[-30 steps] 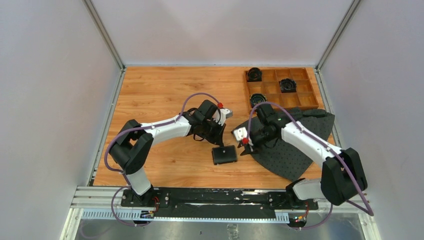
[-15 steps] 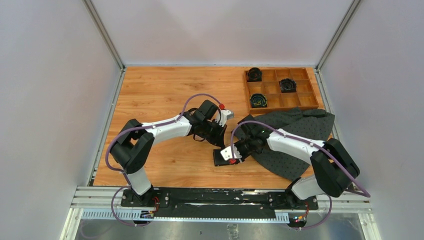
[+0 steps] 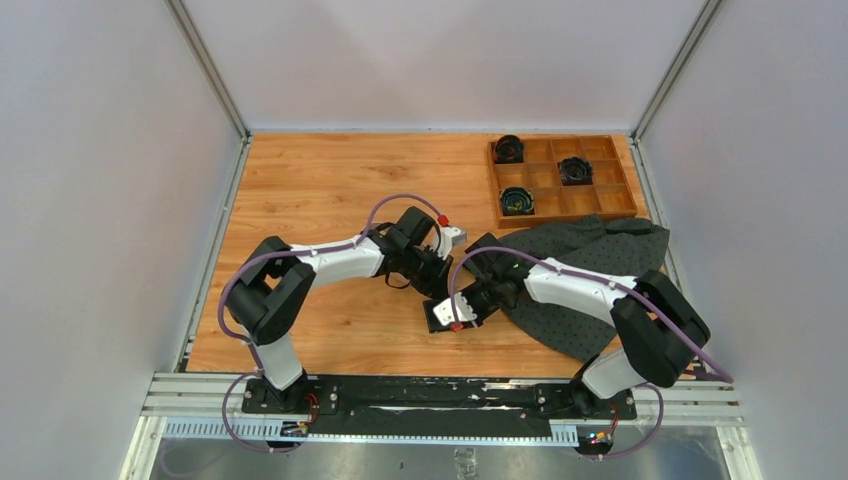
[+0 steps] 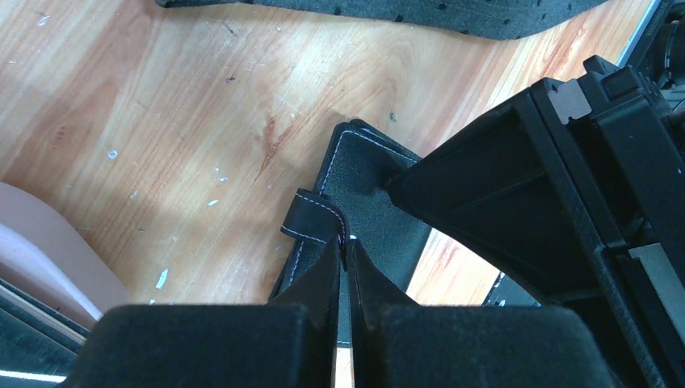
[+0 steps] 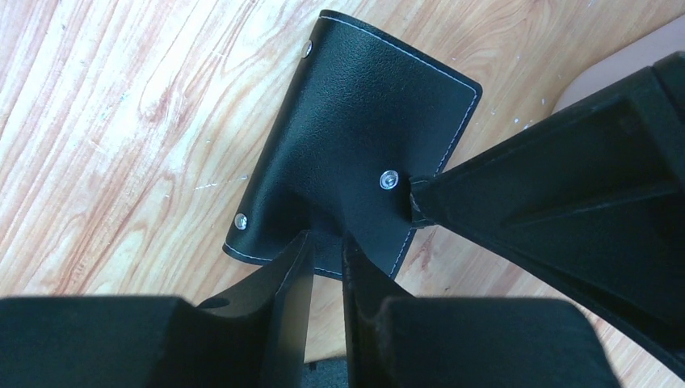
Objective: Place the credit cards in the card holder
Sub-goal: Close the card holder at the center of the board.
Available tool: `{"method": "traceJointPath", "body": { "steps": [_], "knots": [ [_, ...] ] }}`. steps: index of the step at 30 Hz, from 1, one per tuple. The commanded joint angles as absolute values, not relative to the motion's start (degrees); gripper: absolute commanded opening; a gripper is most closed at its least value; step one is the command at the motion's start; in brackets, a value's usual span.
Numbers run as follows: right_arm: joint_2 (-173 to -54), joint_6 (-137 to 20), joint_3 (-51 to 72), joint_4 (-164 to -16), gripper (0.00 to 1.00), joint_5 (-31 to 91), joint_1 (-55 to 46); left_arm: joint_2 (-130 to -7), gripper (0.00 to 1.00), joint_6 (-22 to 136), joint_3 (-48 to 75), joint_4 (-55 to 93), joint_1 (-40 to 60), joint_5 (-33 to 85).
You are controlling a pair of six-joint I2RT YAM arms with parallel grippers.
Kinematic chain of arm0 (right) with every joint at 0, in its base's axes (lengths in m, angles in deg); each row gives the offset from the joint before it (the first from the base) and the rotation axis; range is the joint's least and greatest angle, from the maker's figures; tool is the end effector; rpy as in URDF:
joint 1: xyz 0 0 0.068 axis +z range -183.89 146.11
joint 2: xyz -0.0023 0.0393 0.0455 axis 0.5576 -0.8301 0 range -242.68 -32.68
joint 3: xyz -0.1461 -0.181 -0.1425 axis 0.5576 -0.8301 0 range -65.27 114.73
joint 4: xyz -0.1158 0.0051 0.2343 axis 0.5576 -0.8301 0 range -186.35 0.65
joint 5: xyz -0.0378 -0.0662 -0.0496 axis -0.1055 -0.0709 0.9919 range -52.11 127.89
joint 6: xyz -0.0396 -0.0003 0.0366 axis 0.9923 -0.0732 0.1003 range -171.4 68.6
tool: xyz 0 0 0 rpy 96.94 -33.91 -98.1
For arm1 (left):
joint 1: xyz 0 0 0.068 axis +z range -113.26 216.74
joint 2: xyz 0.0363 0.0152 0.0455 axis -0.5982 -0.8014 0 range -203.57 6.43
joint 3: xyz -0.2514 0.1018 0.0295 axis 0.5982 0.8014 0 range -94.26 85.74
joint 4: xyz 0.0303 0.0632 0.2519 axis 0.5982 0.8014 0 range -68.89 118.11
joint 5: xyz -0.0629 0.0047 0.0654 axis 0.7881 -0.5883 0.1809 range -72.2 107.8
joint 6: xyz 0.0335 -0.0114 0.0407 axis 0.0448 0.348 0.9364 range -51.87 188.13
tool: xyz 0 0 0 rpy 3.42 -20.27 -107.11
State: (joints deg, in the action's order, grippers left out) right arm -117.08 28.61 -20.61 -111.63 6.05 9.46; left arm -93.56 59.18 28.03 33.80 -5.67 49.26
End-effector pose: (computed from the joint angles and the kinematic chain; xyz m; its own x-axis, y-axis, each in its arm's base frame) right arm 0.1834 0.1990 0.1736 0.6401 -0.5464 -0.5401 -0.7649 -0.5193 -0.3812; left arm 0.2439 -0.2480 0.1677 -0.7210 0.4790 -0.5007 0.6928 0.5083 -0.5115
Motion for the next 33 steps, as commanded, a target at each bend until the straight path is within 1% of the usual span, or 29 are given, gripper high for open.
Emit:
{"method": "traceJointPath", "body": {
  "steps": [1,17,33],
  "knots": [
    [-119.5,28.5,-20.2,-112.7,0.22,9.1,10.5,-95.2,0.0,60.6,28.3,35.1,-5.5,50.7],
    [-120.8,27.5,-19.0,-113.8,0.2,9.2,10.7,-96.8,0.0,65.4,23.4,44.4,-6.7,45.1],
    [-120.9,26.8,-18.9,-114.2,0.19,9.1,10.7,-99.1,0.04,65.6,22.5,45.6,-8.4,44.0]
  ]
}}
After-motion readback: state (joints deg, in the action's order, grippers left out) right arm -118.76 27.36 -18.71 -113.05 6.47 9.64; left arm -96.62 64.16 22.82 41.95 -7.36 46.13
